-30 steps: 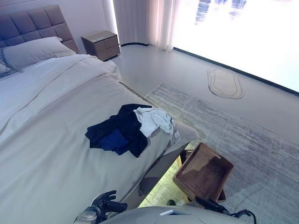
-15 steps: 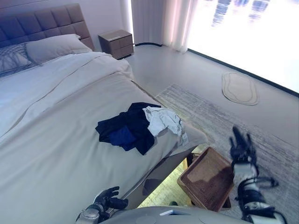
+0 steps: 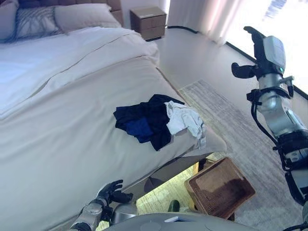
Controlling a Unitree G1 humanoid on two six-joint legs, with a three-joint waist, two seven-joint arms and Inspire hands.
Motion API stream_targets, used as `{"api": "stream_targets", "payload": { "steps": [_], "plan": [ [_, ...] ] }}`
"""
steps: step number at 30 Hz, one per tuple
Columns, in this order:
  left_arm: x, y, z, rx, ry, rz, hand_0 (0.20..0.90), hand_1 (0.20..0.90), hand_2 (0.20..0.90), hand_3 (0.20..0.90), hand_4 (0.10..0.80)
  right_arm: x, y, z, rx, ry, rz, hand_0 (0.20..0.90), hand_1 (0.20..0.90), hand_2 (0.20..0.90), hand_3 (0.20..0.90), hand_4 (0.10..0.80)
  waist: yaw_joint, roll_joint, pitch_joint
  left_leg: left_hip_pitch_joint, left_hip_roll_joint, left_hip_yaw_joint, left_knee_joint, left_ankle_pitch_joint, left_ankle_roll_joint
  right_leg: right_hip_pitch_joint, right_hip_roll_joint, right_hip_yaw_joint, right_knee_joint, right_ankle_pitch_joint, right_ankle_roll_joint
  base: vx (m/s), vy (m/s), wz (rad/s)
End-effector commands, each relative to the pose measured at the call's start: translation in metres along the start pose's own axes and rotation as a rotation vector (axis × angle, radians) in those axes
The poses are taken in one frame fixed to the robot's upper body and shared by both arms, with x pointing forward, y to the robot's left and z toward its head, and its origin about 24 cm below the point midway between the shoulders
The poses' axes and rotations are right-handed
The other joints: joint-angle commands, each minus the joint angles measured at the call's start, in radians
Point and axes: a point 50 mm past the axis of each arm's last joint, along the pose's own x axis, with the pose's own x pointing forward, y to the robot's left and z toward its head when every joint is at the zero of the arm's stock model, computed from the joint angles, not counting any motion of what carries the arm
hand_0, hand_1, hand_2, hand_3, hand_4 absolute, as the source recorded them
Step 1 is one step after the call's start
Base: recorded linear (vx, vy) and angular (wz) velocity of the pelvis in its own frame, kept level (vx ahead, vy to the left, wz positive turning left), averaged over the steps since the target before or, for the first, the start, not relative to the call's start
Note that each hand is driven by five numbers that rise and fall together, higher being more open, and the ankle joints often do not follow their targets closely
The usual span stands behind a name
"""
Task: Pick up the clothes from the bed and place them into the basket
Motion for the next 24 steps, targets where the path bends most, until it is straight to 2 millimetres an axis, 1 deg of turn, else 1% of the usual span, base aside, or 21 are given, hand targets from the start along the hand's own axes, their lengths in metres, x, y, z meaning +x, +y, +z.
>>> {"api": "stream_targets", "payload": {
  "steps": [1, 3, 5, 6, 8, 10, 13, 14, 15, 17, 18, 19, 21, 24],
  "plan": [
    [-0.010, 0.033, -0.018, 0.130, 0.085, 0.055, 0.900, 0.900, 0.900, 0.900, 0.800, 0.039, -0.045, 0.013, -0.134, 0.014, -0.049, 0.900, 0.900, 0.900, 0.900, 0.800, 0.055, -0.065, 0.024, -0.046, -0.052, 0.009, 0.086, -0.106, 0.062, 0.010, -0.048, 0.022, 0.070, -0.042, 0.032, -0.040, -0.029, 0.39],
    [-0.010, 0.039, -0.011, 0.138, 0.067, 0.069, 0.900, 0.900, 0.900, 0.900, 0.800, 0.043, -0.041, 0.004, -0.112, 0.107, 0.010, 0.900, 0.900, 0.900, 0.900, 0.800, 0.075, -0.071, 0.050, -0.067, -0.051, -0.007, 0.088, -0.101, 0.060, 0.002, -0.048, 0.010, 0.073, -0.039, 0.034, -0.051, -0.040, 0.41],
    [-0.009, 0.050, -0.001, 0.147, 0.039, 0.095, 0.900, 0.900, 0.900, 0.900, 0.800, 0.046, -0.034, -0.009, -0.054, 0.233, 0.073, 0.900, 0.900, 0.900, 0.900, 0.800, 0.104, -0.080, 0.098, -0.108, -0.051, -0.033, 0.098, -0.091, 0.059, -0.021, -0.050, -0.005, 0.086, -0.036, 0.036, -0.092, -0.056, 0.34],
    [-0.009, 0.051, 0.002, 0.149, 0.030, 0.102, 0.900, 0.900, 0.900, 0.900, 0.800, 0.046, -0.033, -0.010, -0.041, 0.249, 0.077, 0.900, 0.900, 0.900, 0.900, 0.800, 0.109, -0.081, 0.111, -0.120, -0.051, -0.040, 0.102, -0.089, 0.060, -0.029, -0.051, -0.008, 0.090, -0.035, 0.036, -0.116, -0.050, 0.32],
    [-0.009, 0.060, 0.015, 0.146, -0.016, 0.133, 0.900, 0.900, 0.900, 0.900, 0.800, 0.047, -0.028, -0.017, 0.039, 0.348, 0.122, 0.900, 0.900, 0.900, 0.900, 0.800, 0.129, -0.083, 0.167, -0.178, -0.052, -0.060, 0.125, -0.078, 0.059, -0.063, -0.053, -0.018, 0.111, -0.035, 0.036, -0.126, -0.048, 0.36],
    [-0.008, 0.063, 0.024, 0.135, -0.047, 0.150, 0.900, 0.900, 0.900, 0.900, 0.800, 0.045, -0.021, -0.022, 0.098, 0.405, 0.200, 0.900, 0.900, 0.900, 0.900, 0.800, 0.137, -0.082, 0.204, -0.213, -0.053, -0.070, 0.140, -0.072, 0.058, -0.088, -0.055, -0.021, 0.126, -0.035, 0.036, -0.072, -0.017, 0.30],
    [-0.008, 0.066, 0.034, 0.132, -0.094, 0.162, 0.900, 0.900, 0.900, 0.900, 0.800, 0.037, -0.009, -0.035, 0.188, 0.496, 0.331, 0.900, 0.900, 0.900, 0.900, 0.800, 0.151, -0.078, 0.249, -0.258, -0.055, -0.084, 0.159, -0.063, 0.056, -0.115, -0.055, -0.027, 0.140, -0.035, 0.033, -0.044, -0.005, 0.08],
    [-0.008, 0.066, 0.041, 0.130, -0.122, 0.166, 0.900, 0.900, 0.900, 0.900, 0.800, 0.033, -0.002, -0.040, 0.244, 0.533, 0.415, 0.900, 0.900, 0.900, 0.900, 0.800, 0.159, -0.072, 0.271, -0.277, -0.056, -0.090, 0.162, -0.057, 0.054, -0.127, -0.055, -0.032, 0.144, -0.036, 0.032, -0.030, -0.012, 0.20],
    [-0.008, 0.067, 0.046, 0.130, -0.143, 0.168, 0.900, 0.900, 0.900, 0.900, 0.800, 0.029, 0.004, -0.042, 0.264, 0.552, 0.486, 0.900, 0.900, 0.900, 0.900, 0.800, 0.166, -0.069, 0.287, -0.290, -0.057, -0.096, 0.162, -0.051, 0.051, -0.135, -0.055, -0.038, 0.147, -0.037, 0.032, -0.021, -0.017, 0.24],
    [-0.009, 0.069, 0.057, 0.124, -0.185, 0.170, 0.900, 0.900, 0.900, 0.900, 0.800, 0.023, 0.012, -0.045, 0.302, 0.579, 0.585, 0.900, 0.900, 0.900, 0.900, 0.800, 0.179, -0.061, 0.312, -0.308, -0.058, -0.105, 0.156, -0.038, 0.047, -0.149, -0.054, -0.048, 0.151, -0.037, 0.034, 0.002, -0.028, 0.15],
    [-0.009, 0.069, 0.059, 0.125, -0.192, 0.169, 0.900, 0.900, 0.900, 0.900, 0.800, 0.023, 0.013, -0.045, 0.305, 0.585, 0.598, 0.900, 0.900, 0.900, 0.900, 0.800, 0.180, -0.060, 0.315, -0.311, -0.059, -0.107, 0.155, -0.036, 0.047, -0.152, -0.054, -0.050, 0.152, -0.038, 0.034, 0.000, -0.039, 0.12],
    [-0.009, 0.069, 0.069, 0.124, -0.225, 0.163, 0.900, 0.900, 0.900, 0.900, 0.800, 0.021, 0.017, -0.045, 0.308, 0.593, 0.629, 0.900, 0.900, 0.900, 0.900, 0.800, 0.189, -0.051, 0.332, -0.326, -0.062, -0.117, 0.152, -0.029, 0.044, -0.169, -0.055, -0.057, 0.159, -0.040, 0.035, -0.003, -0.032, 0.15],
    [-0.009, 0.065, 0.077, 0.119, -0.264, 0.150, 0.900, 0.900, 0.900, 0.900, 0.800, 0.021, 0.022, -0.043, 0.295, 0.603, 0.639, 0.900, 0.900, 0.900, 0.900, 0.800, 0.193, -0.042, 0.339, -0.360, -0.065, -0.128, 0.157, -0.023, 0.043, -0.207, -0.055, -0.065, 0.172, -0.041, 0.034, 0.003, -0.024, 0.14],
    [-0.008, 0.054, 0.084, 0.112, -0.314, 0.118, 0.900, 0.900, 0.900, 0.900, 0.800, 0.023, 0.027, -0.036, 0.267, 0.626, 0.646, 0.900, 0.900, 0.900, 0.900, 0.800, 0.199, -0.023, 0.340, -0.414, -0.069, -0.135, 0.166, -0.016, 0.040, -0.264, -0.052, -0.075, 0.187, -0.043, 0.028, -0.014, 0.016, 0.04]
  ]
}}
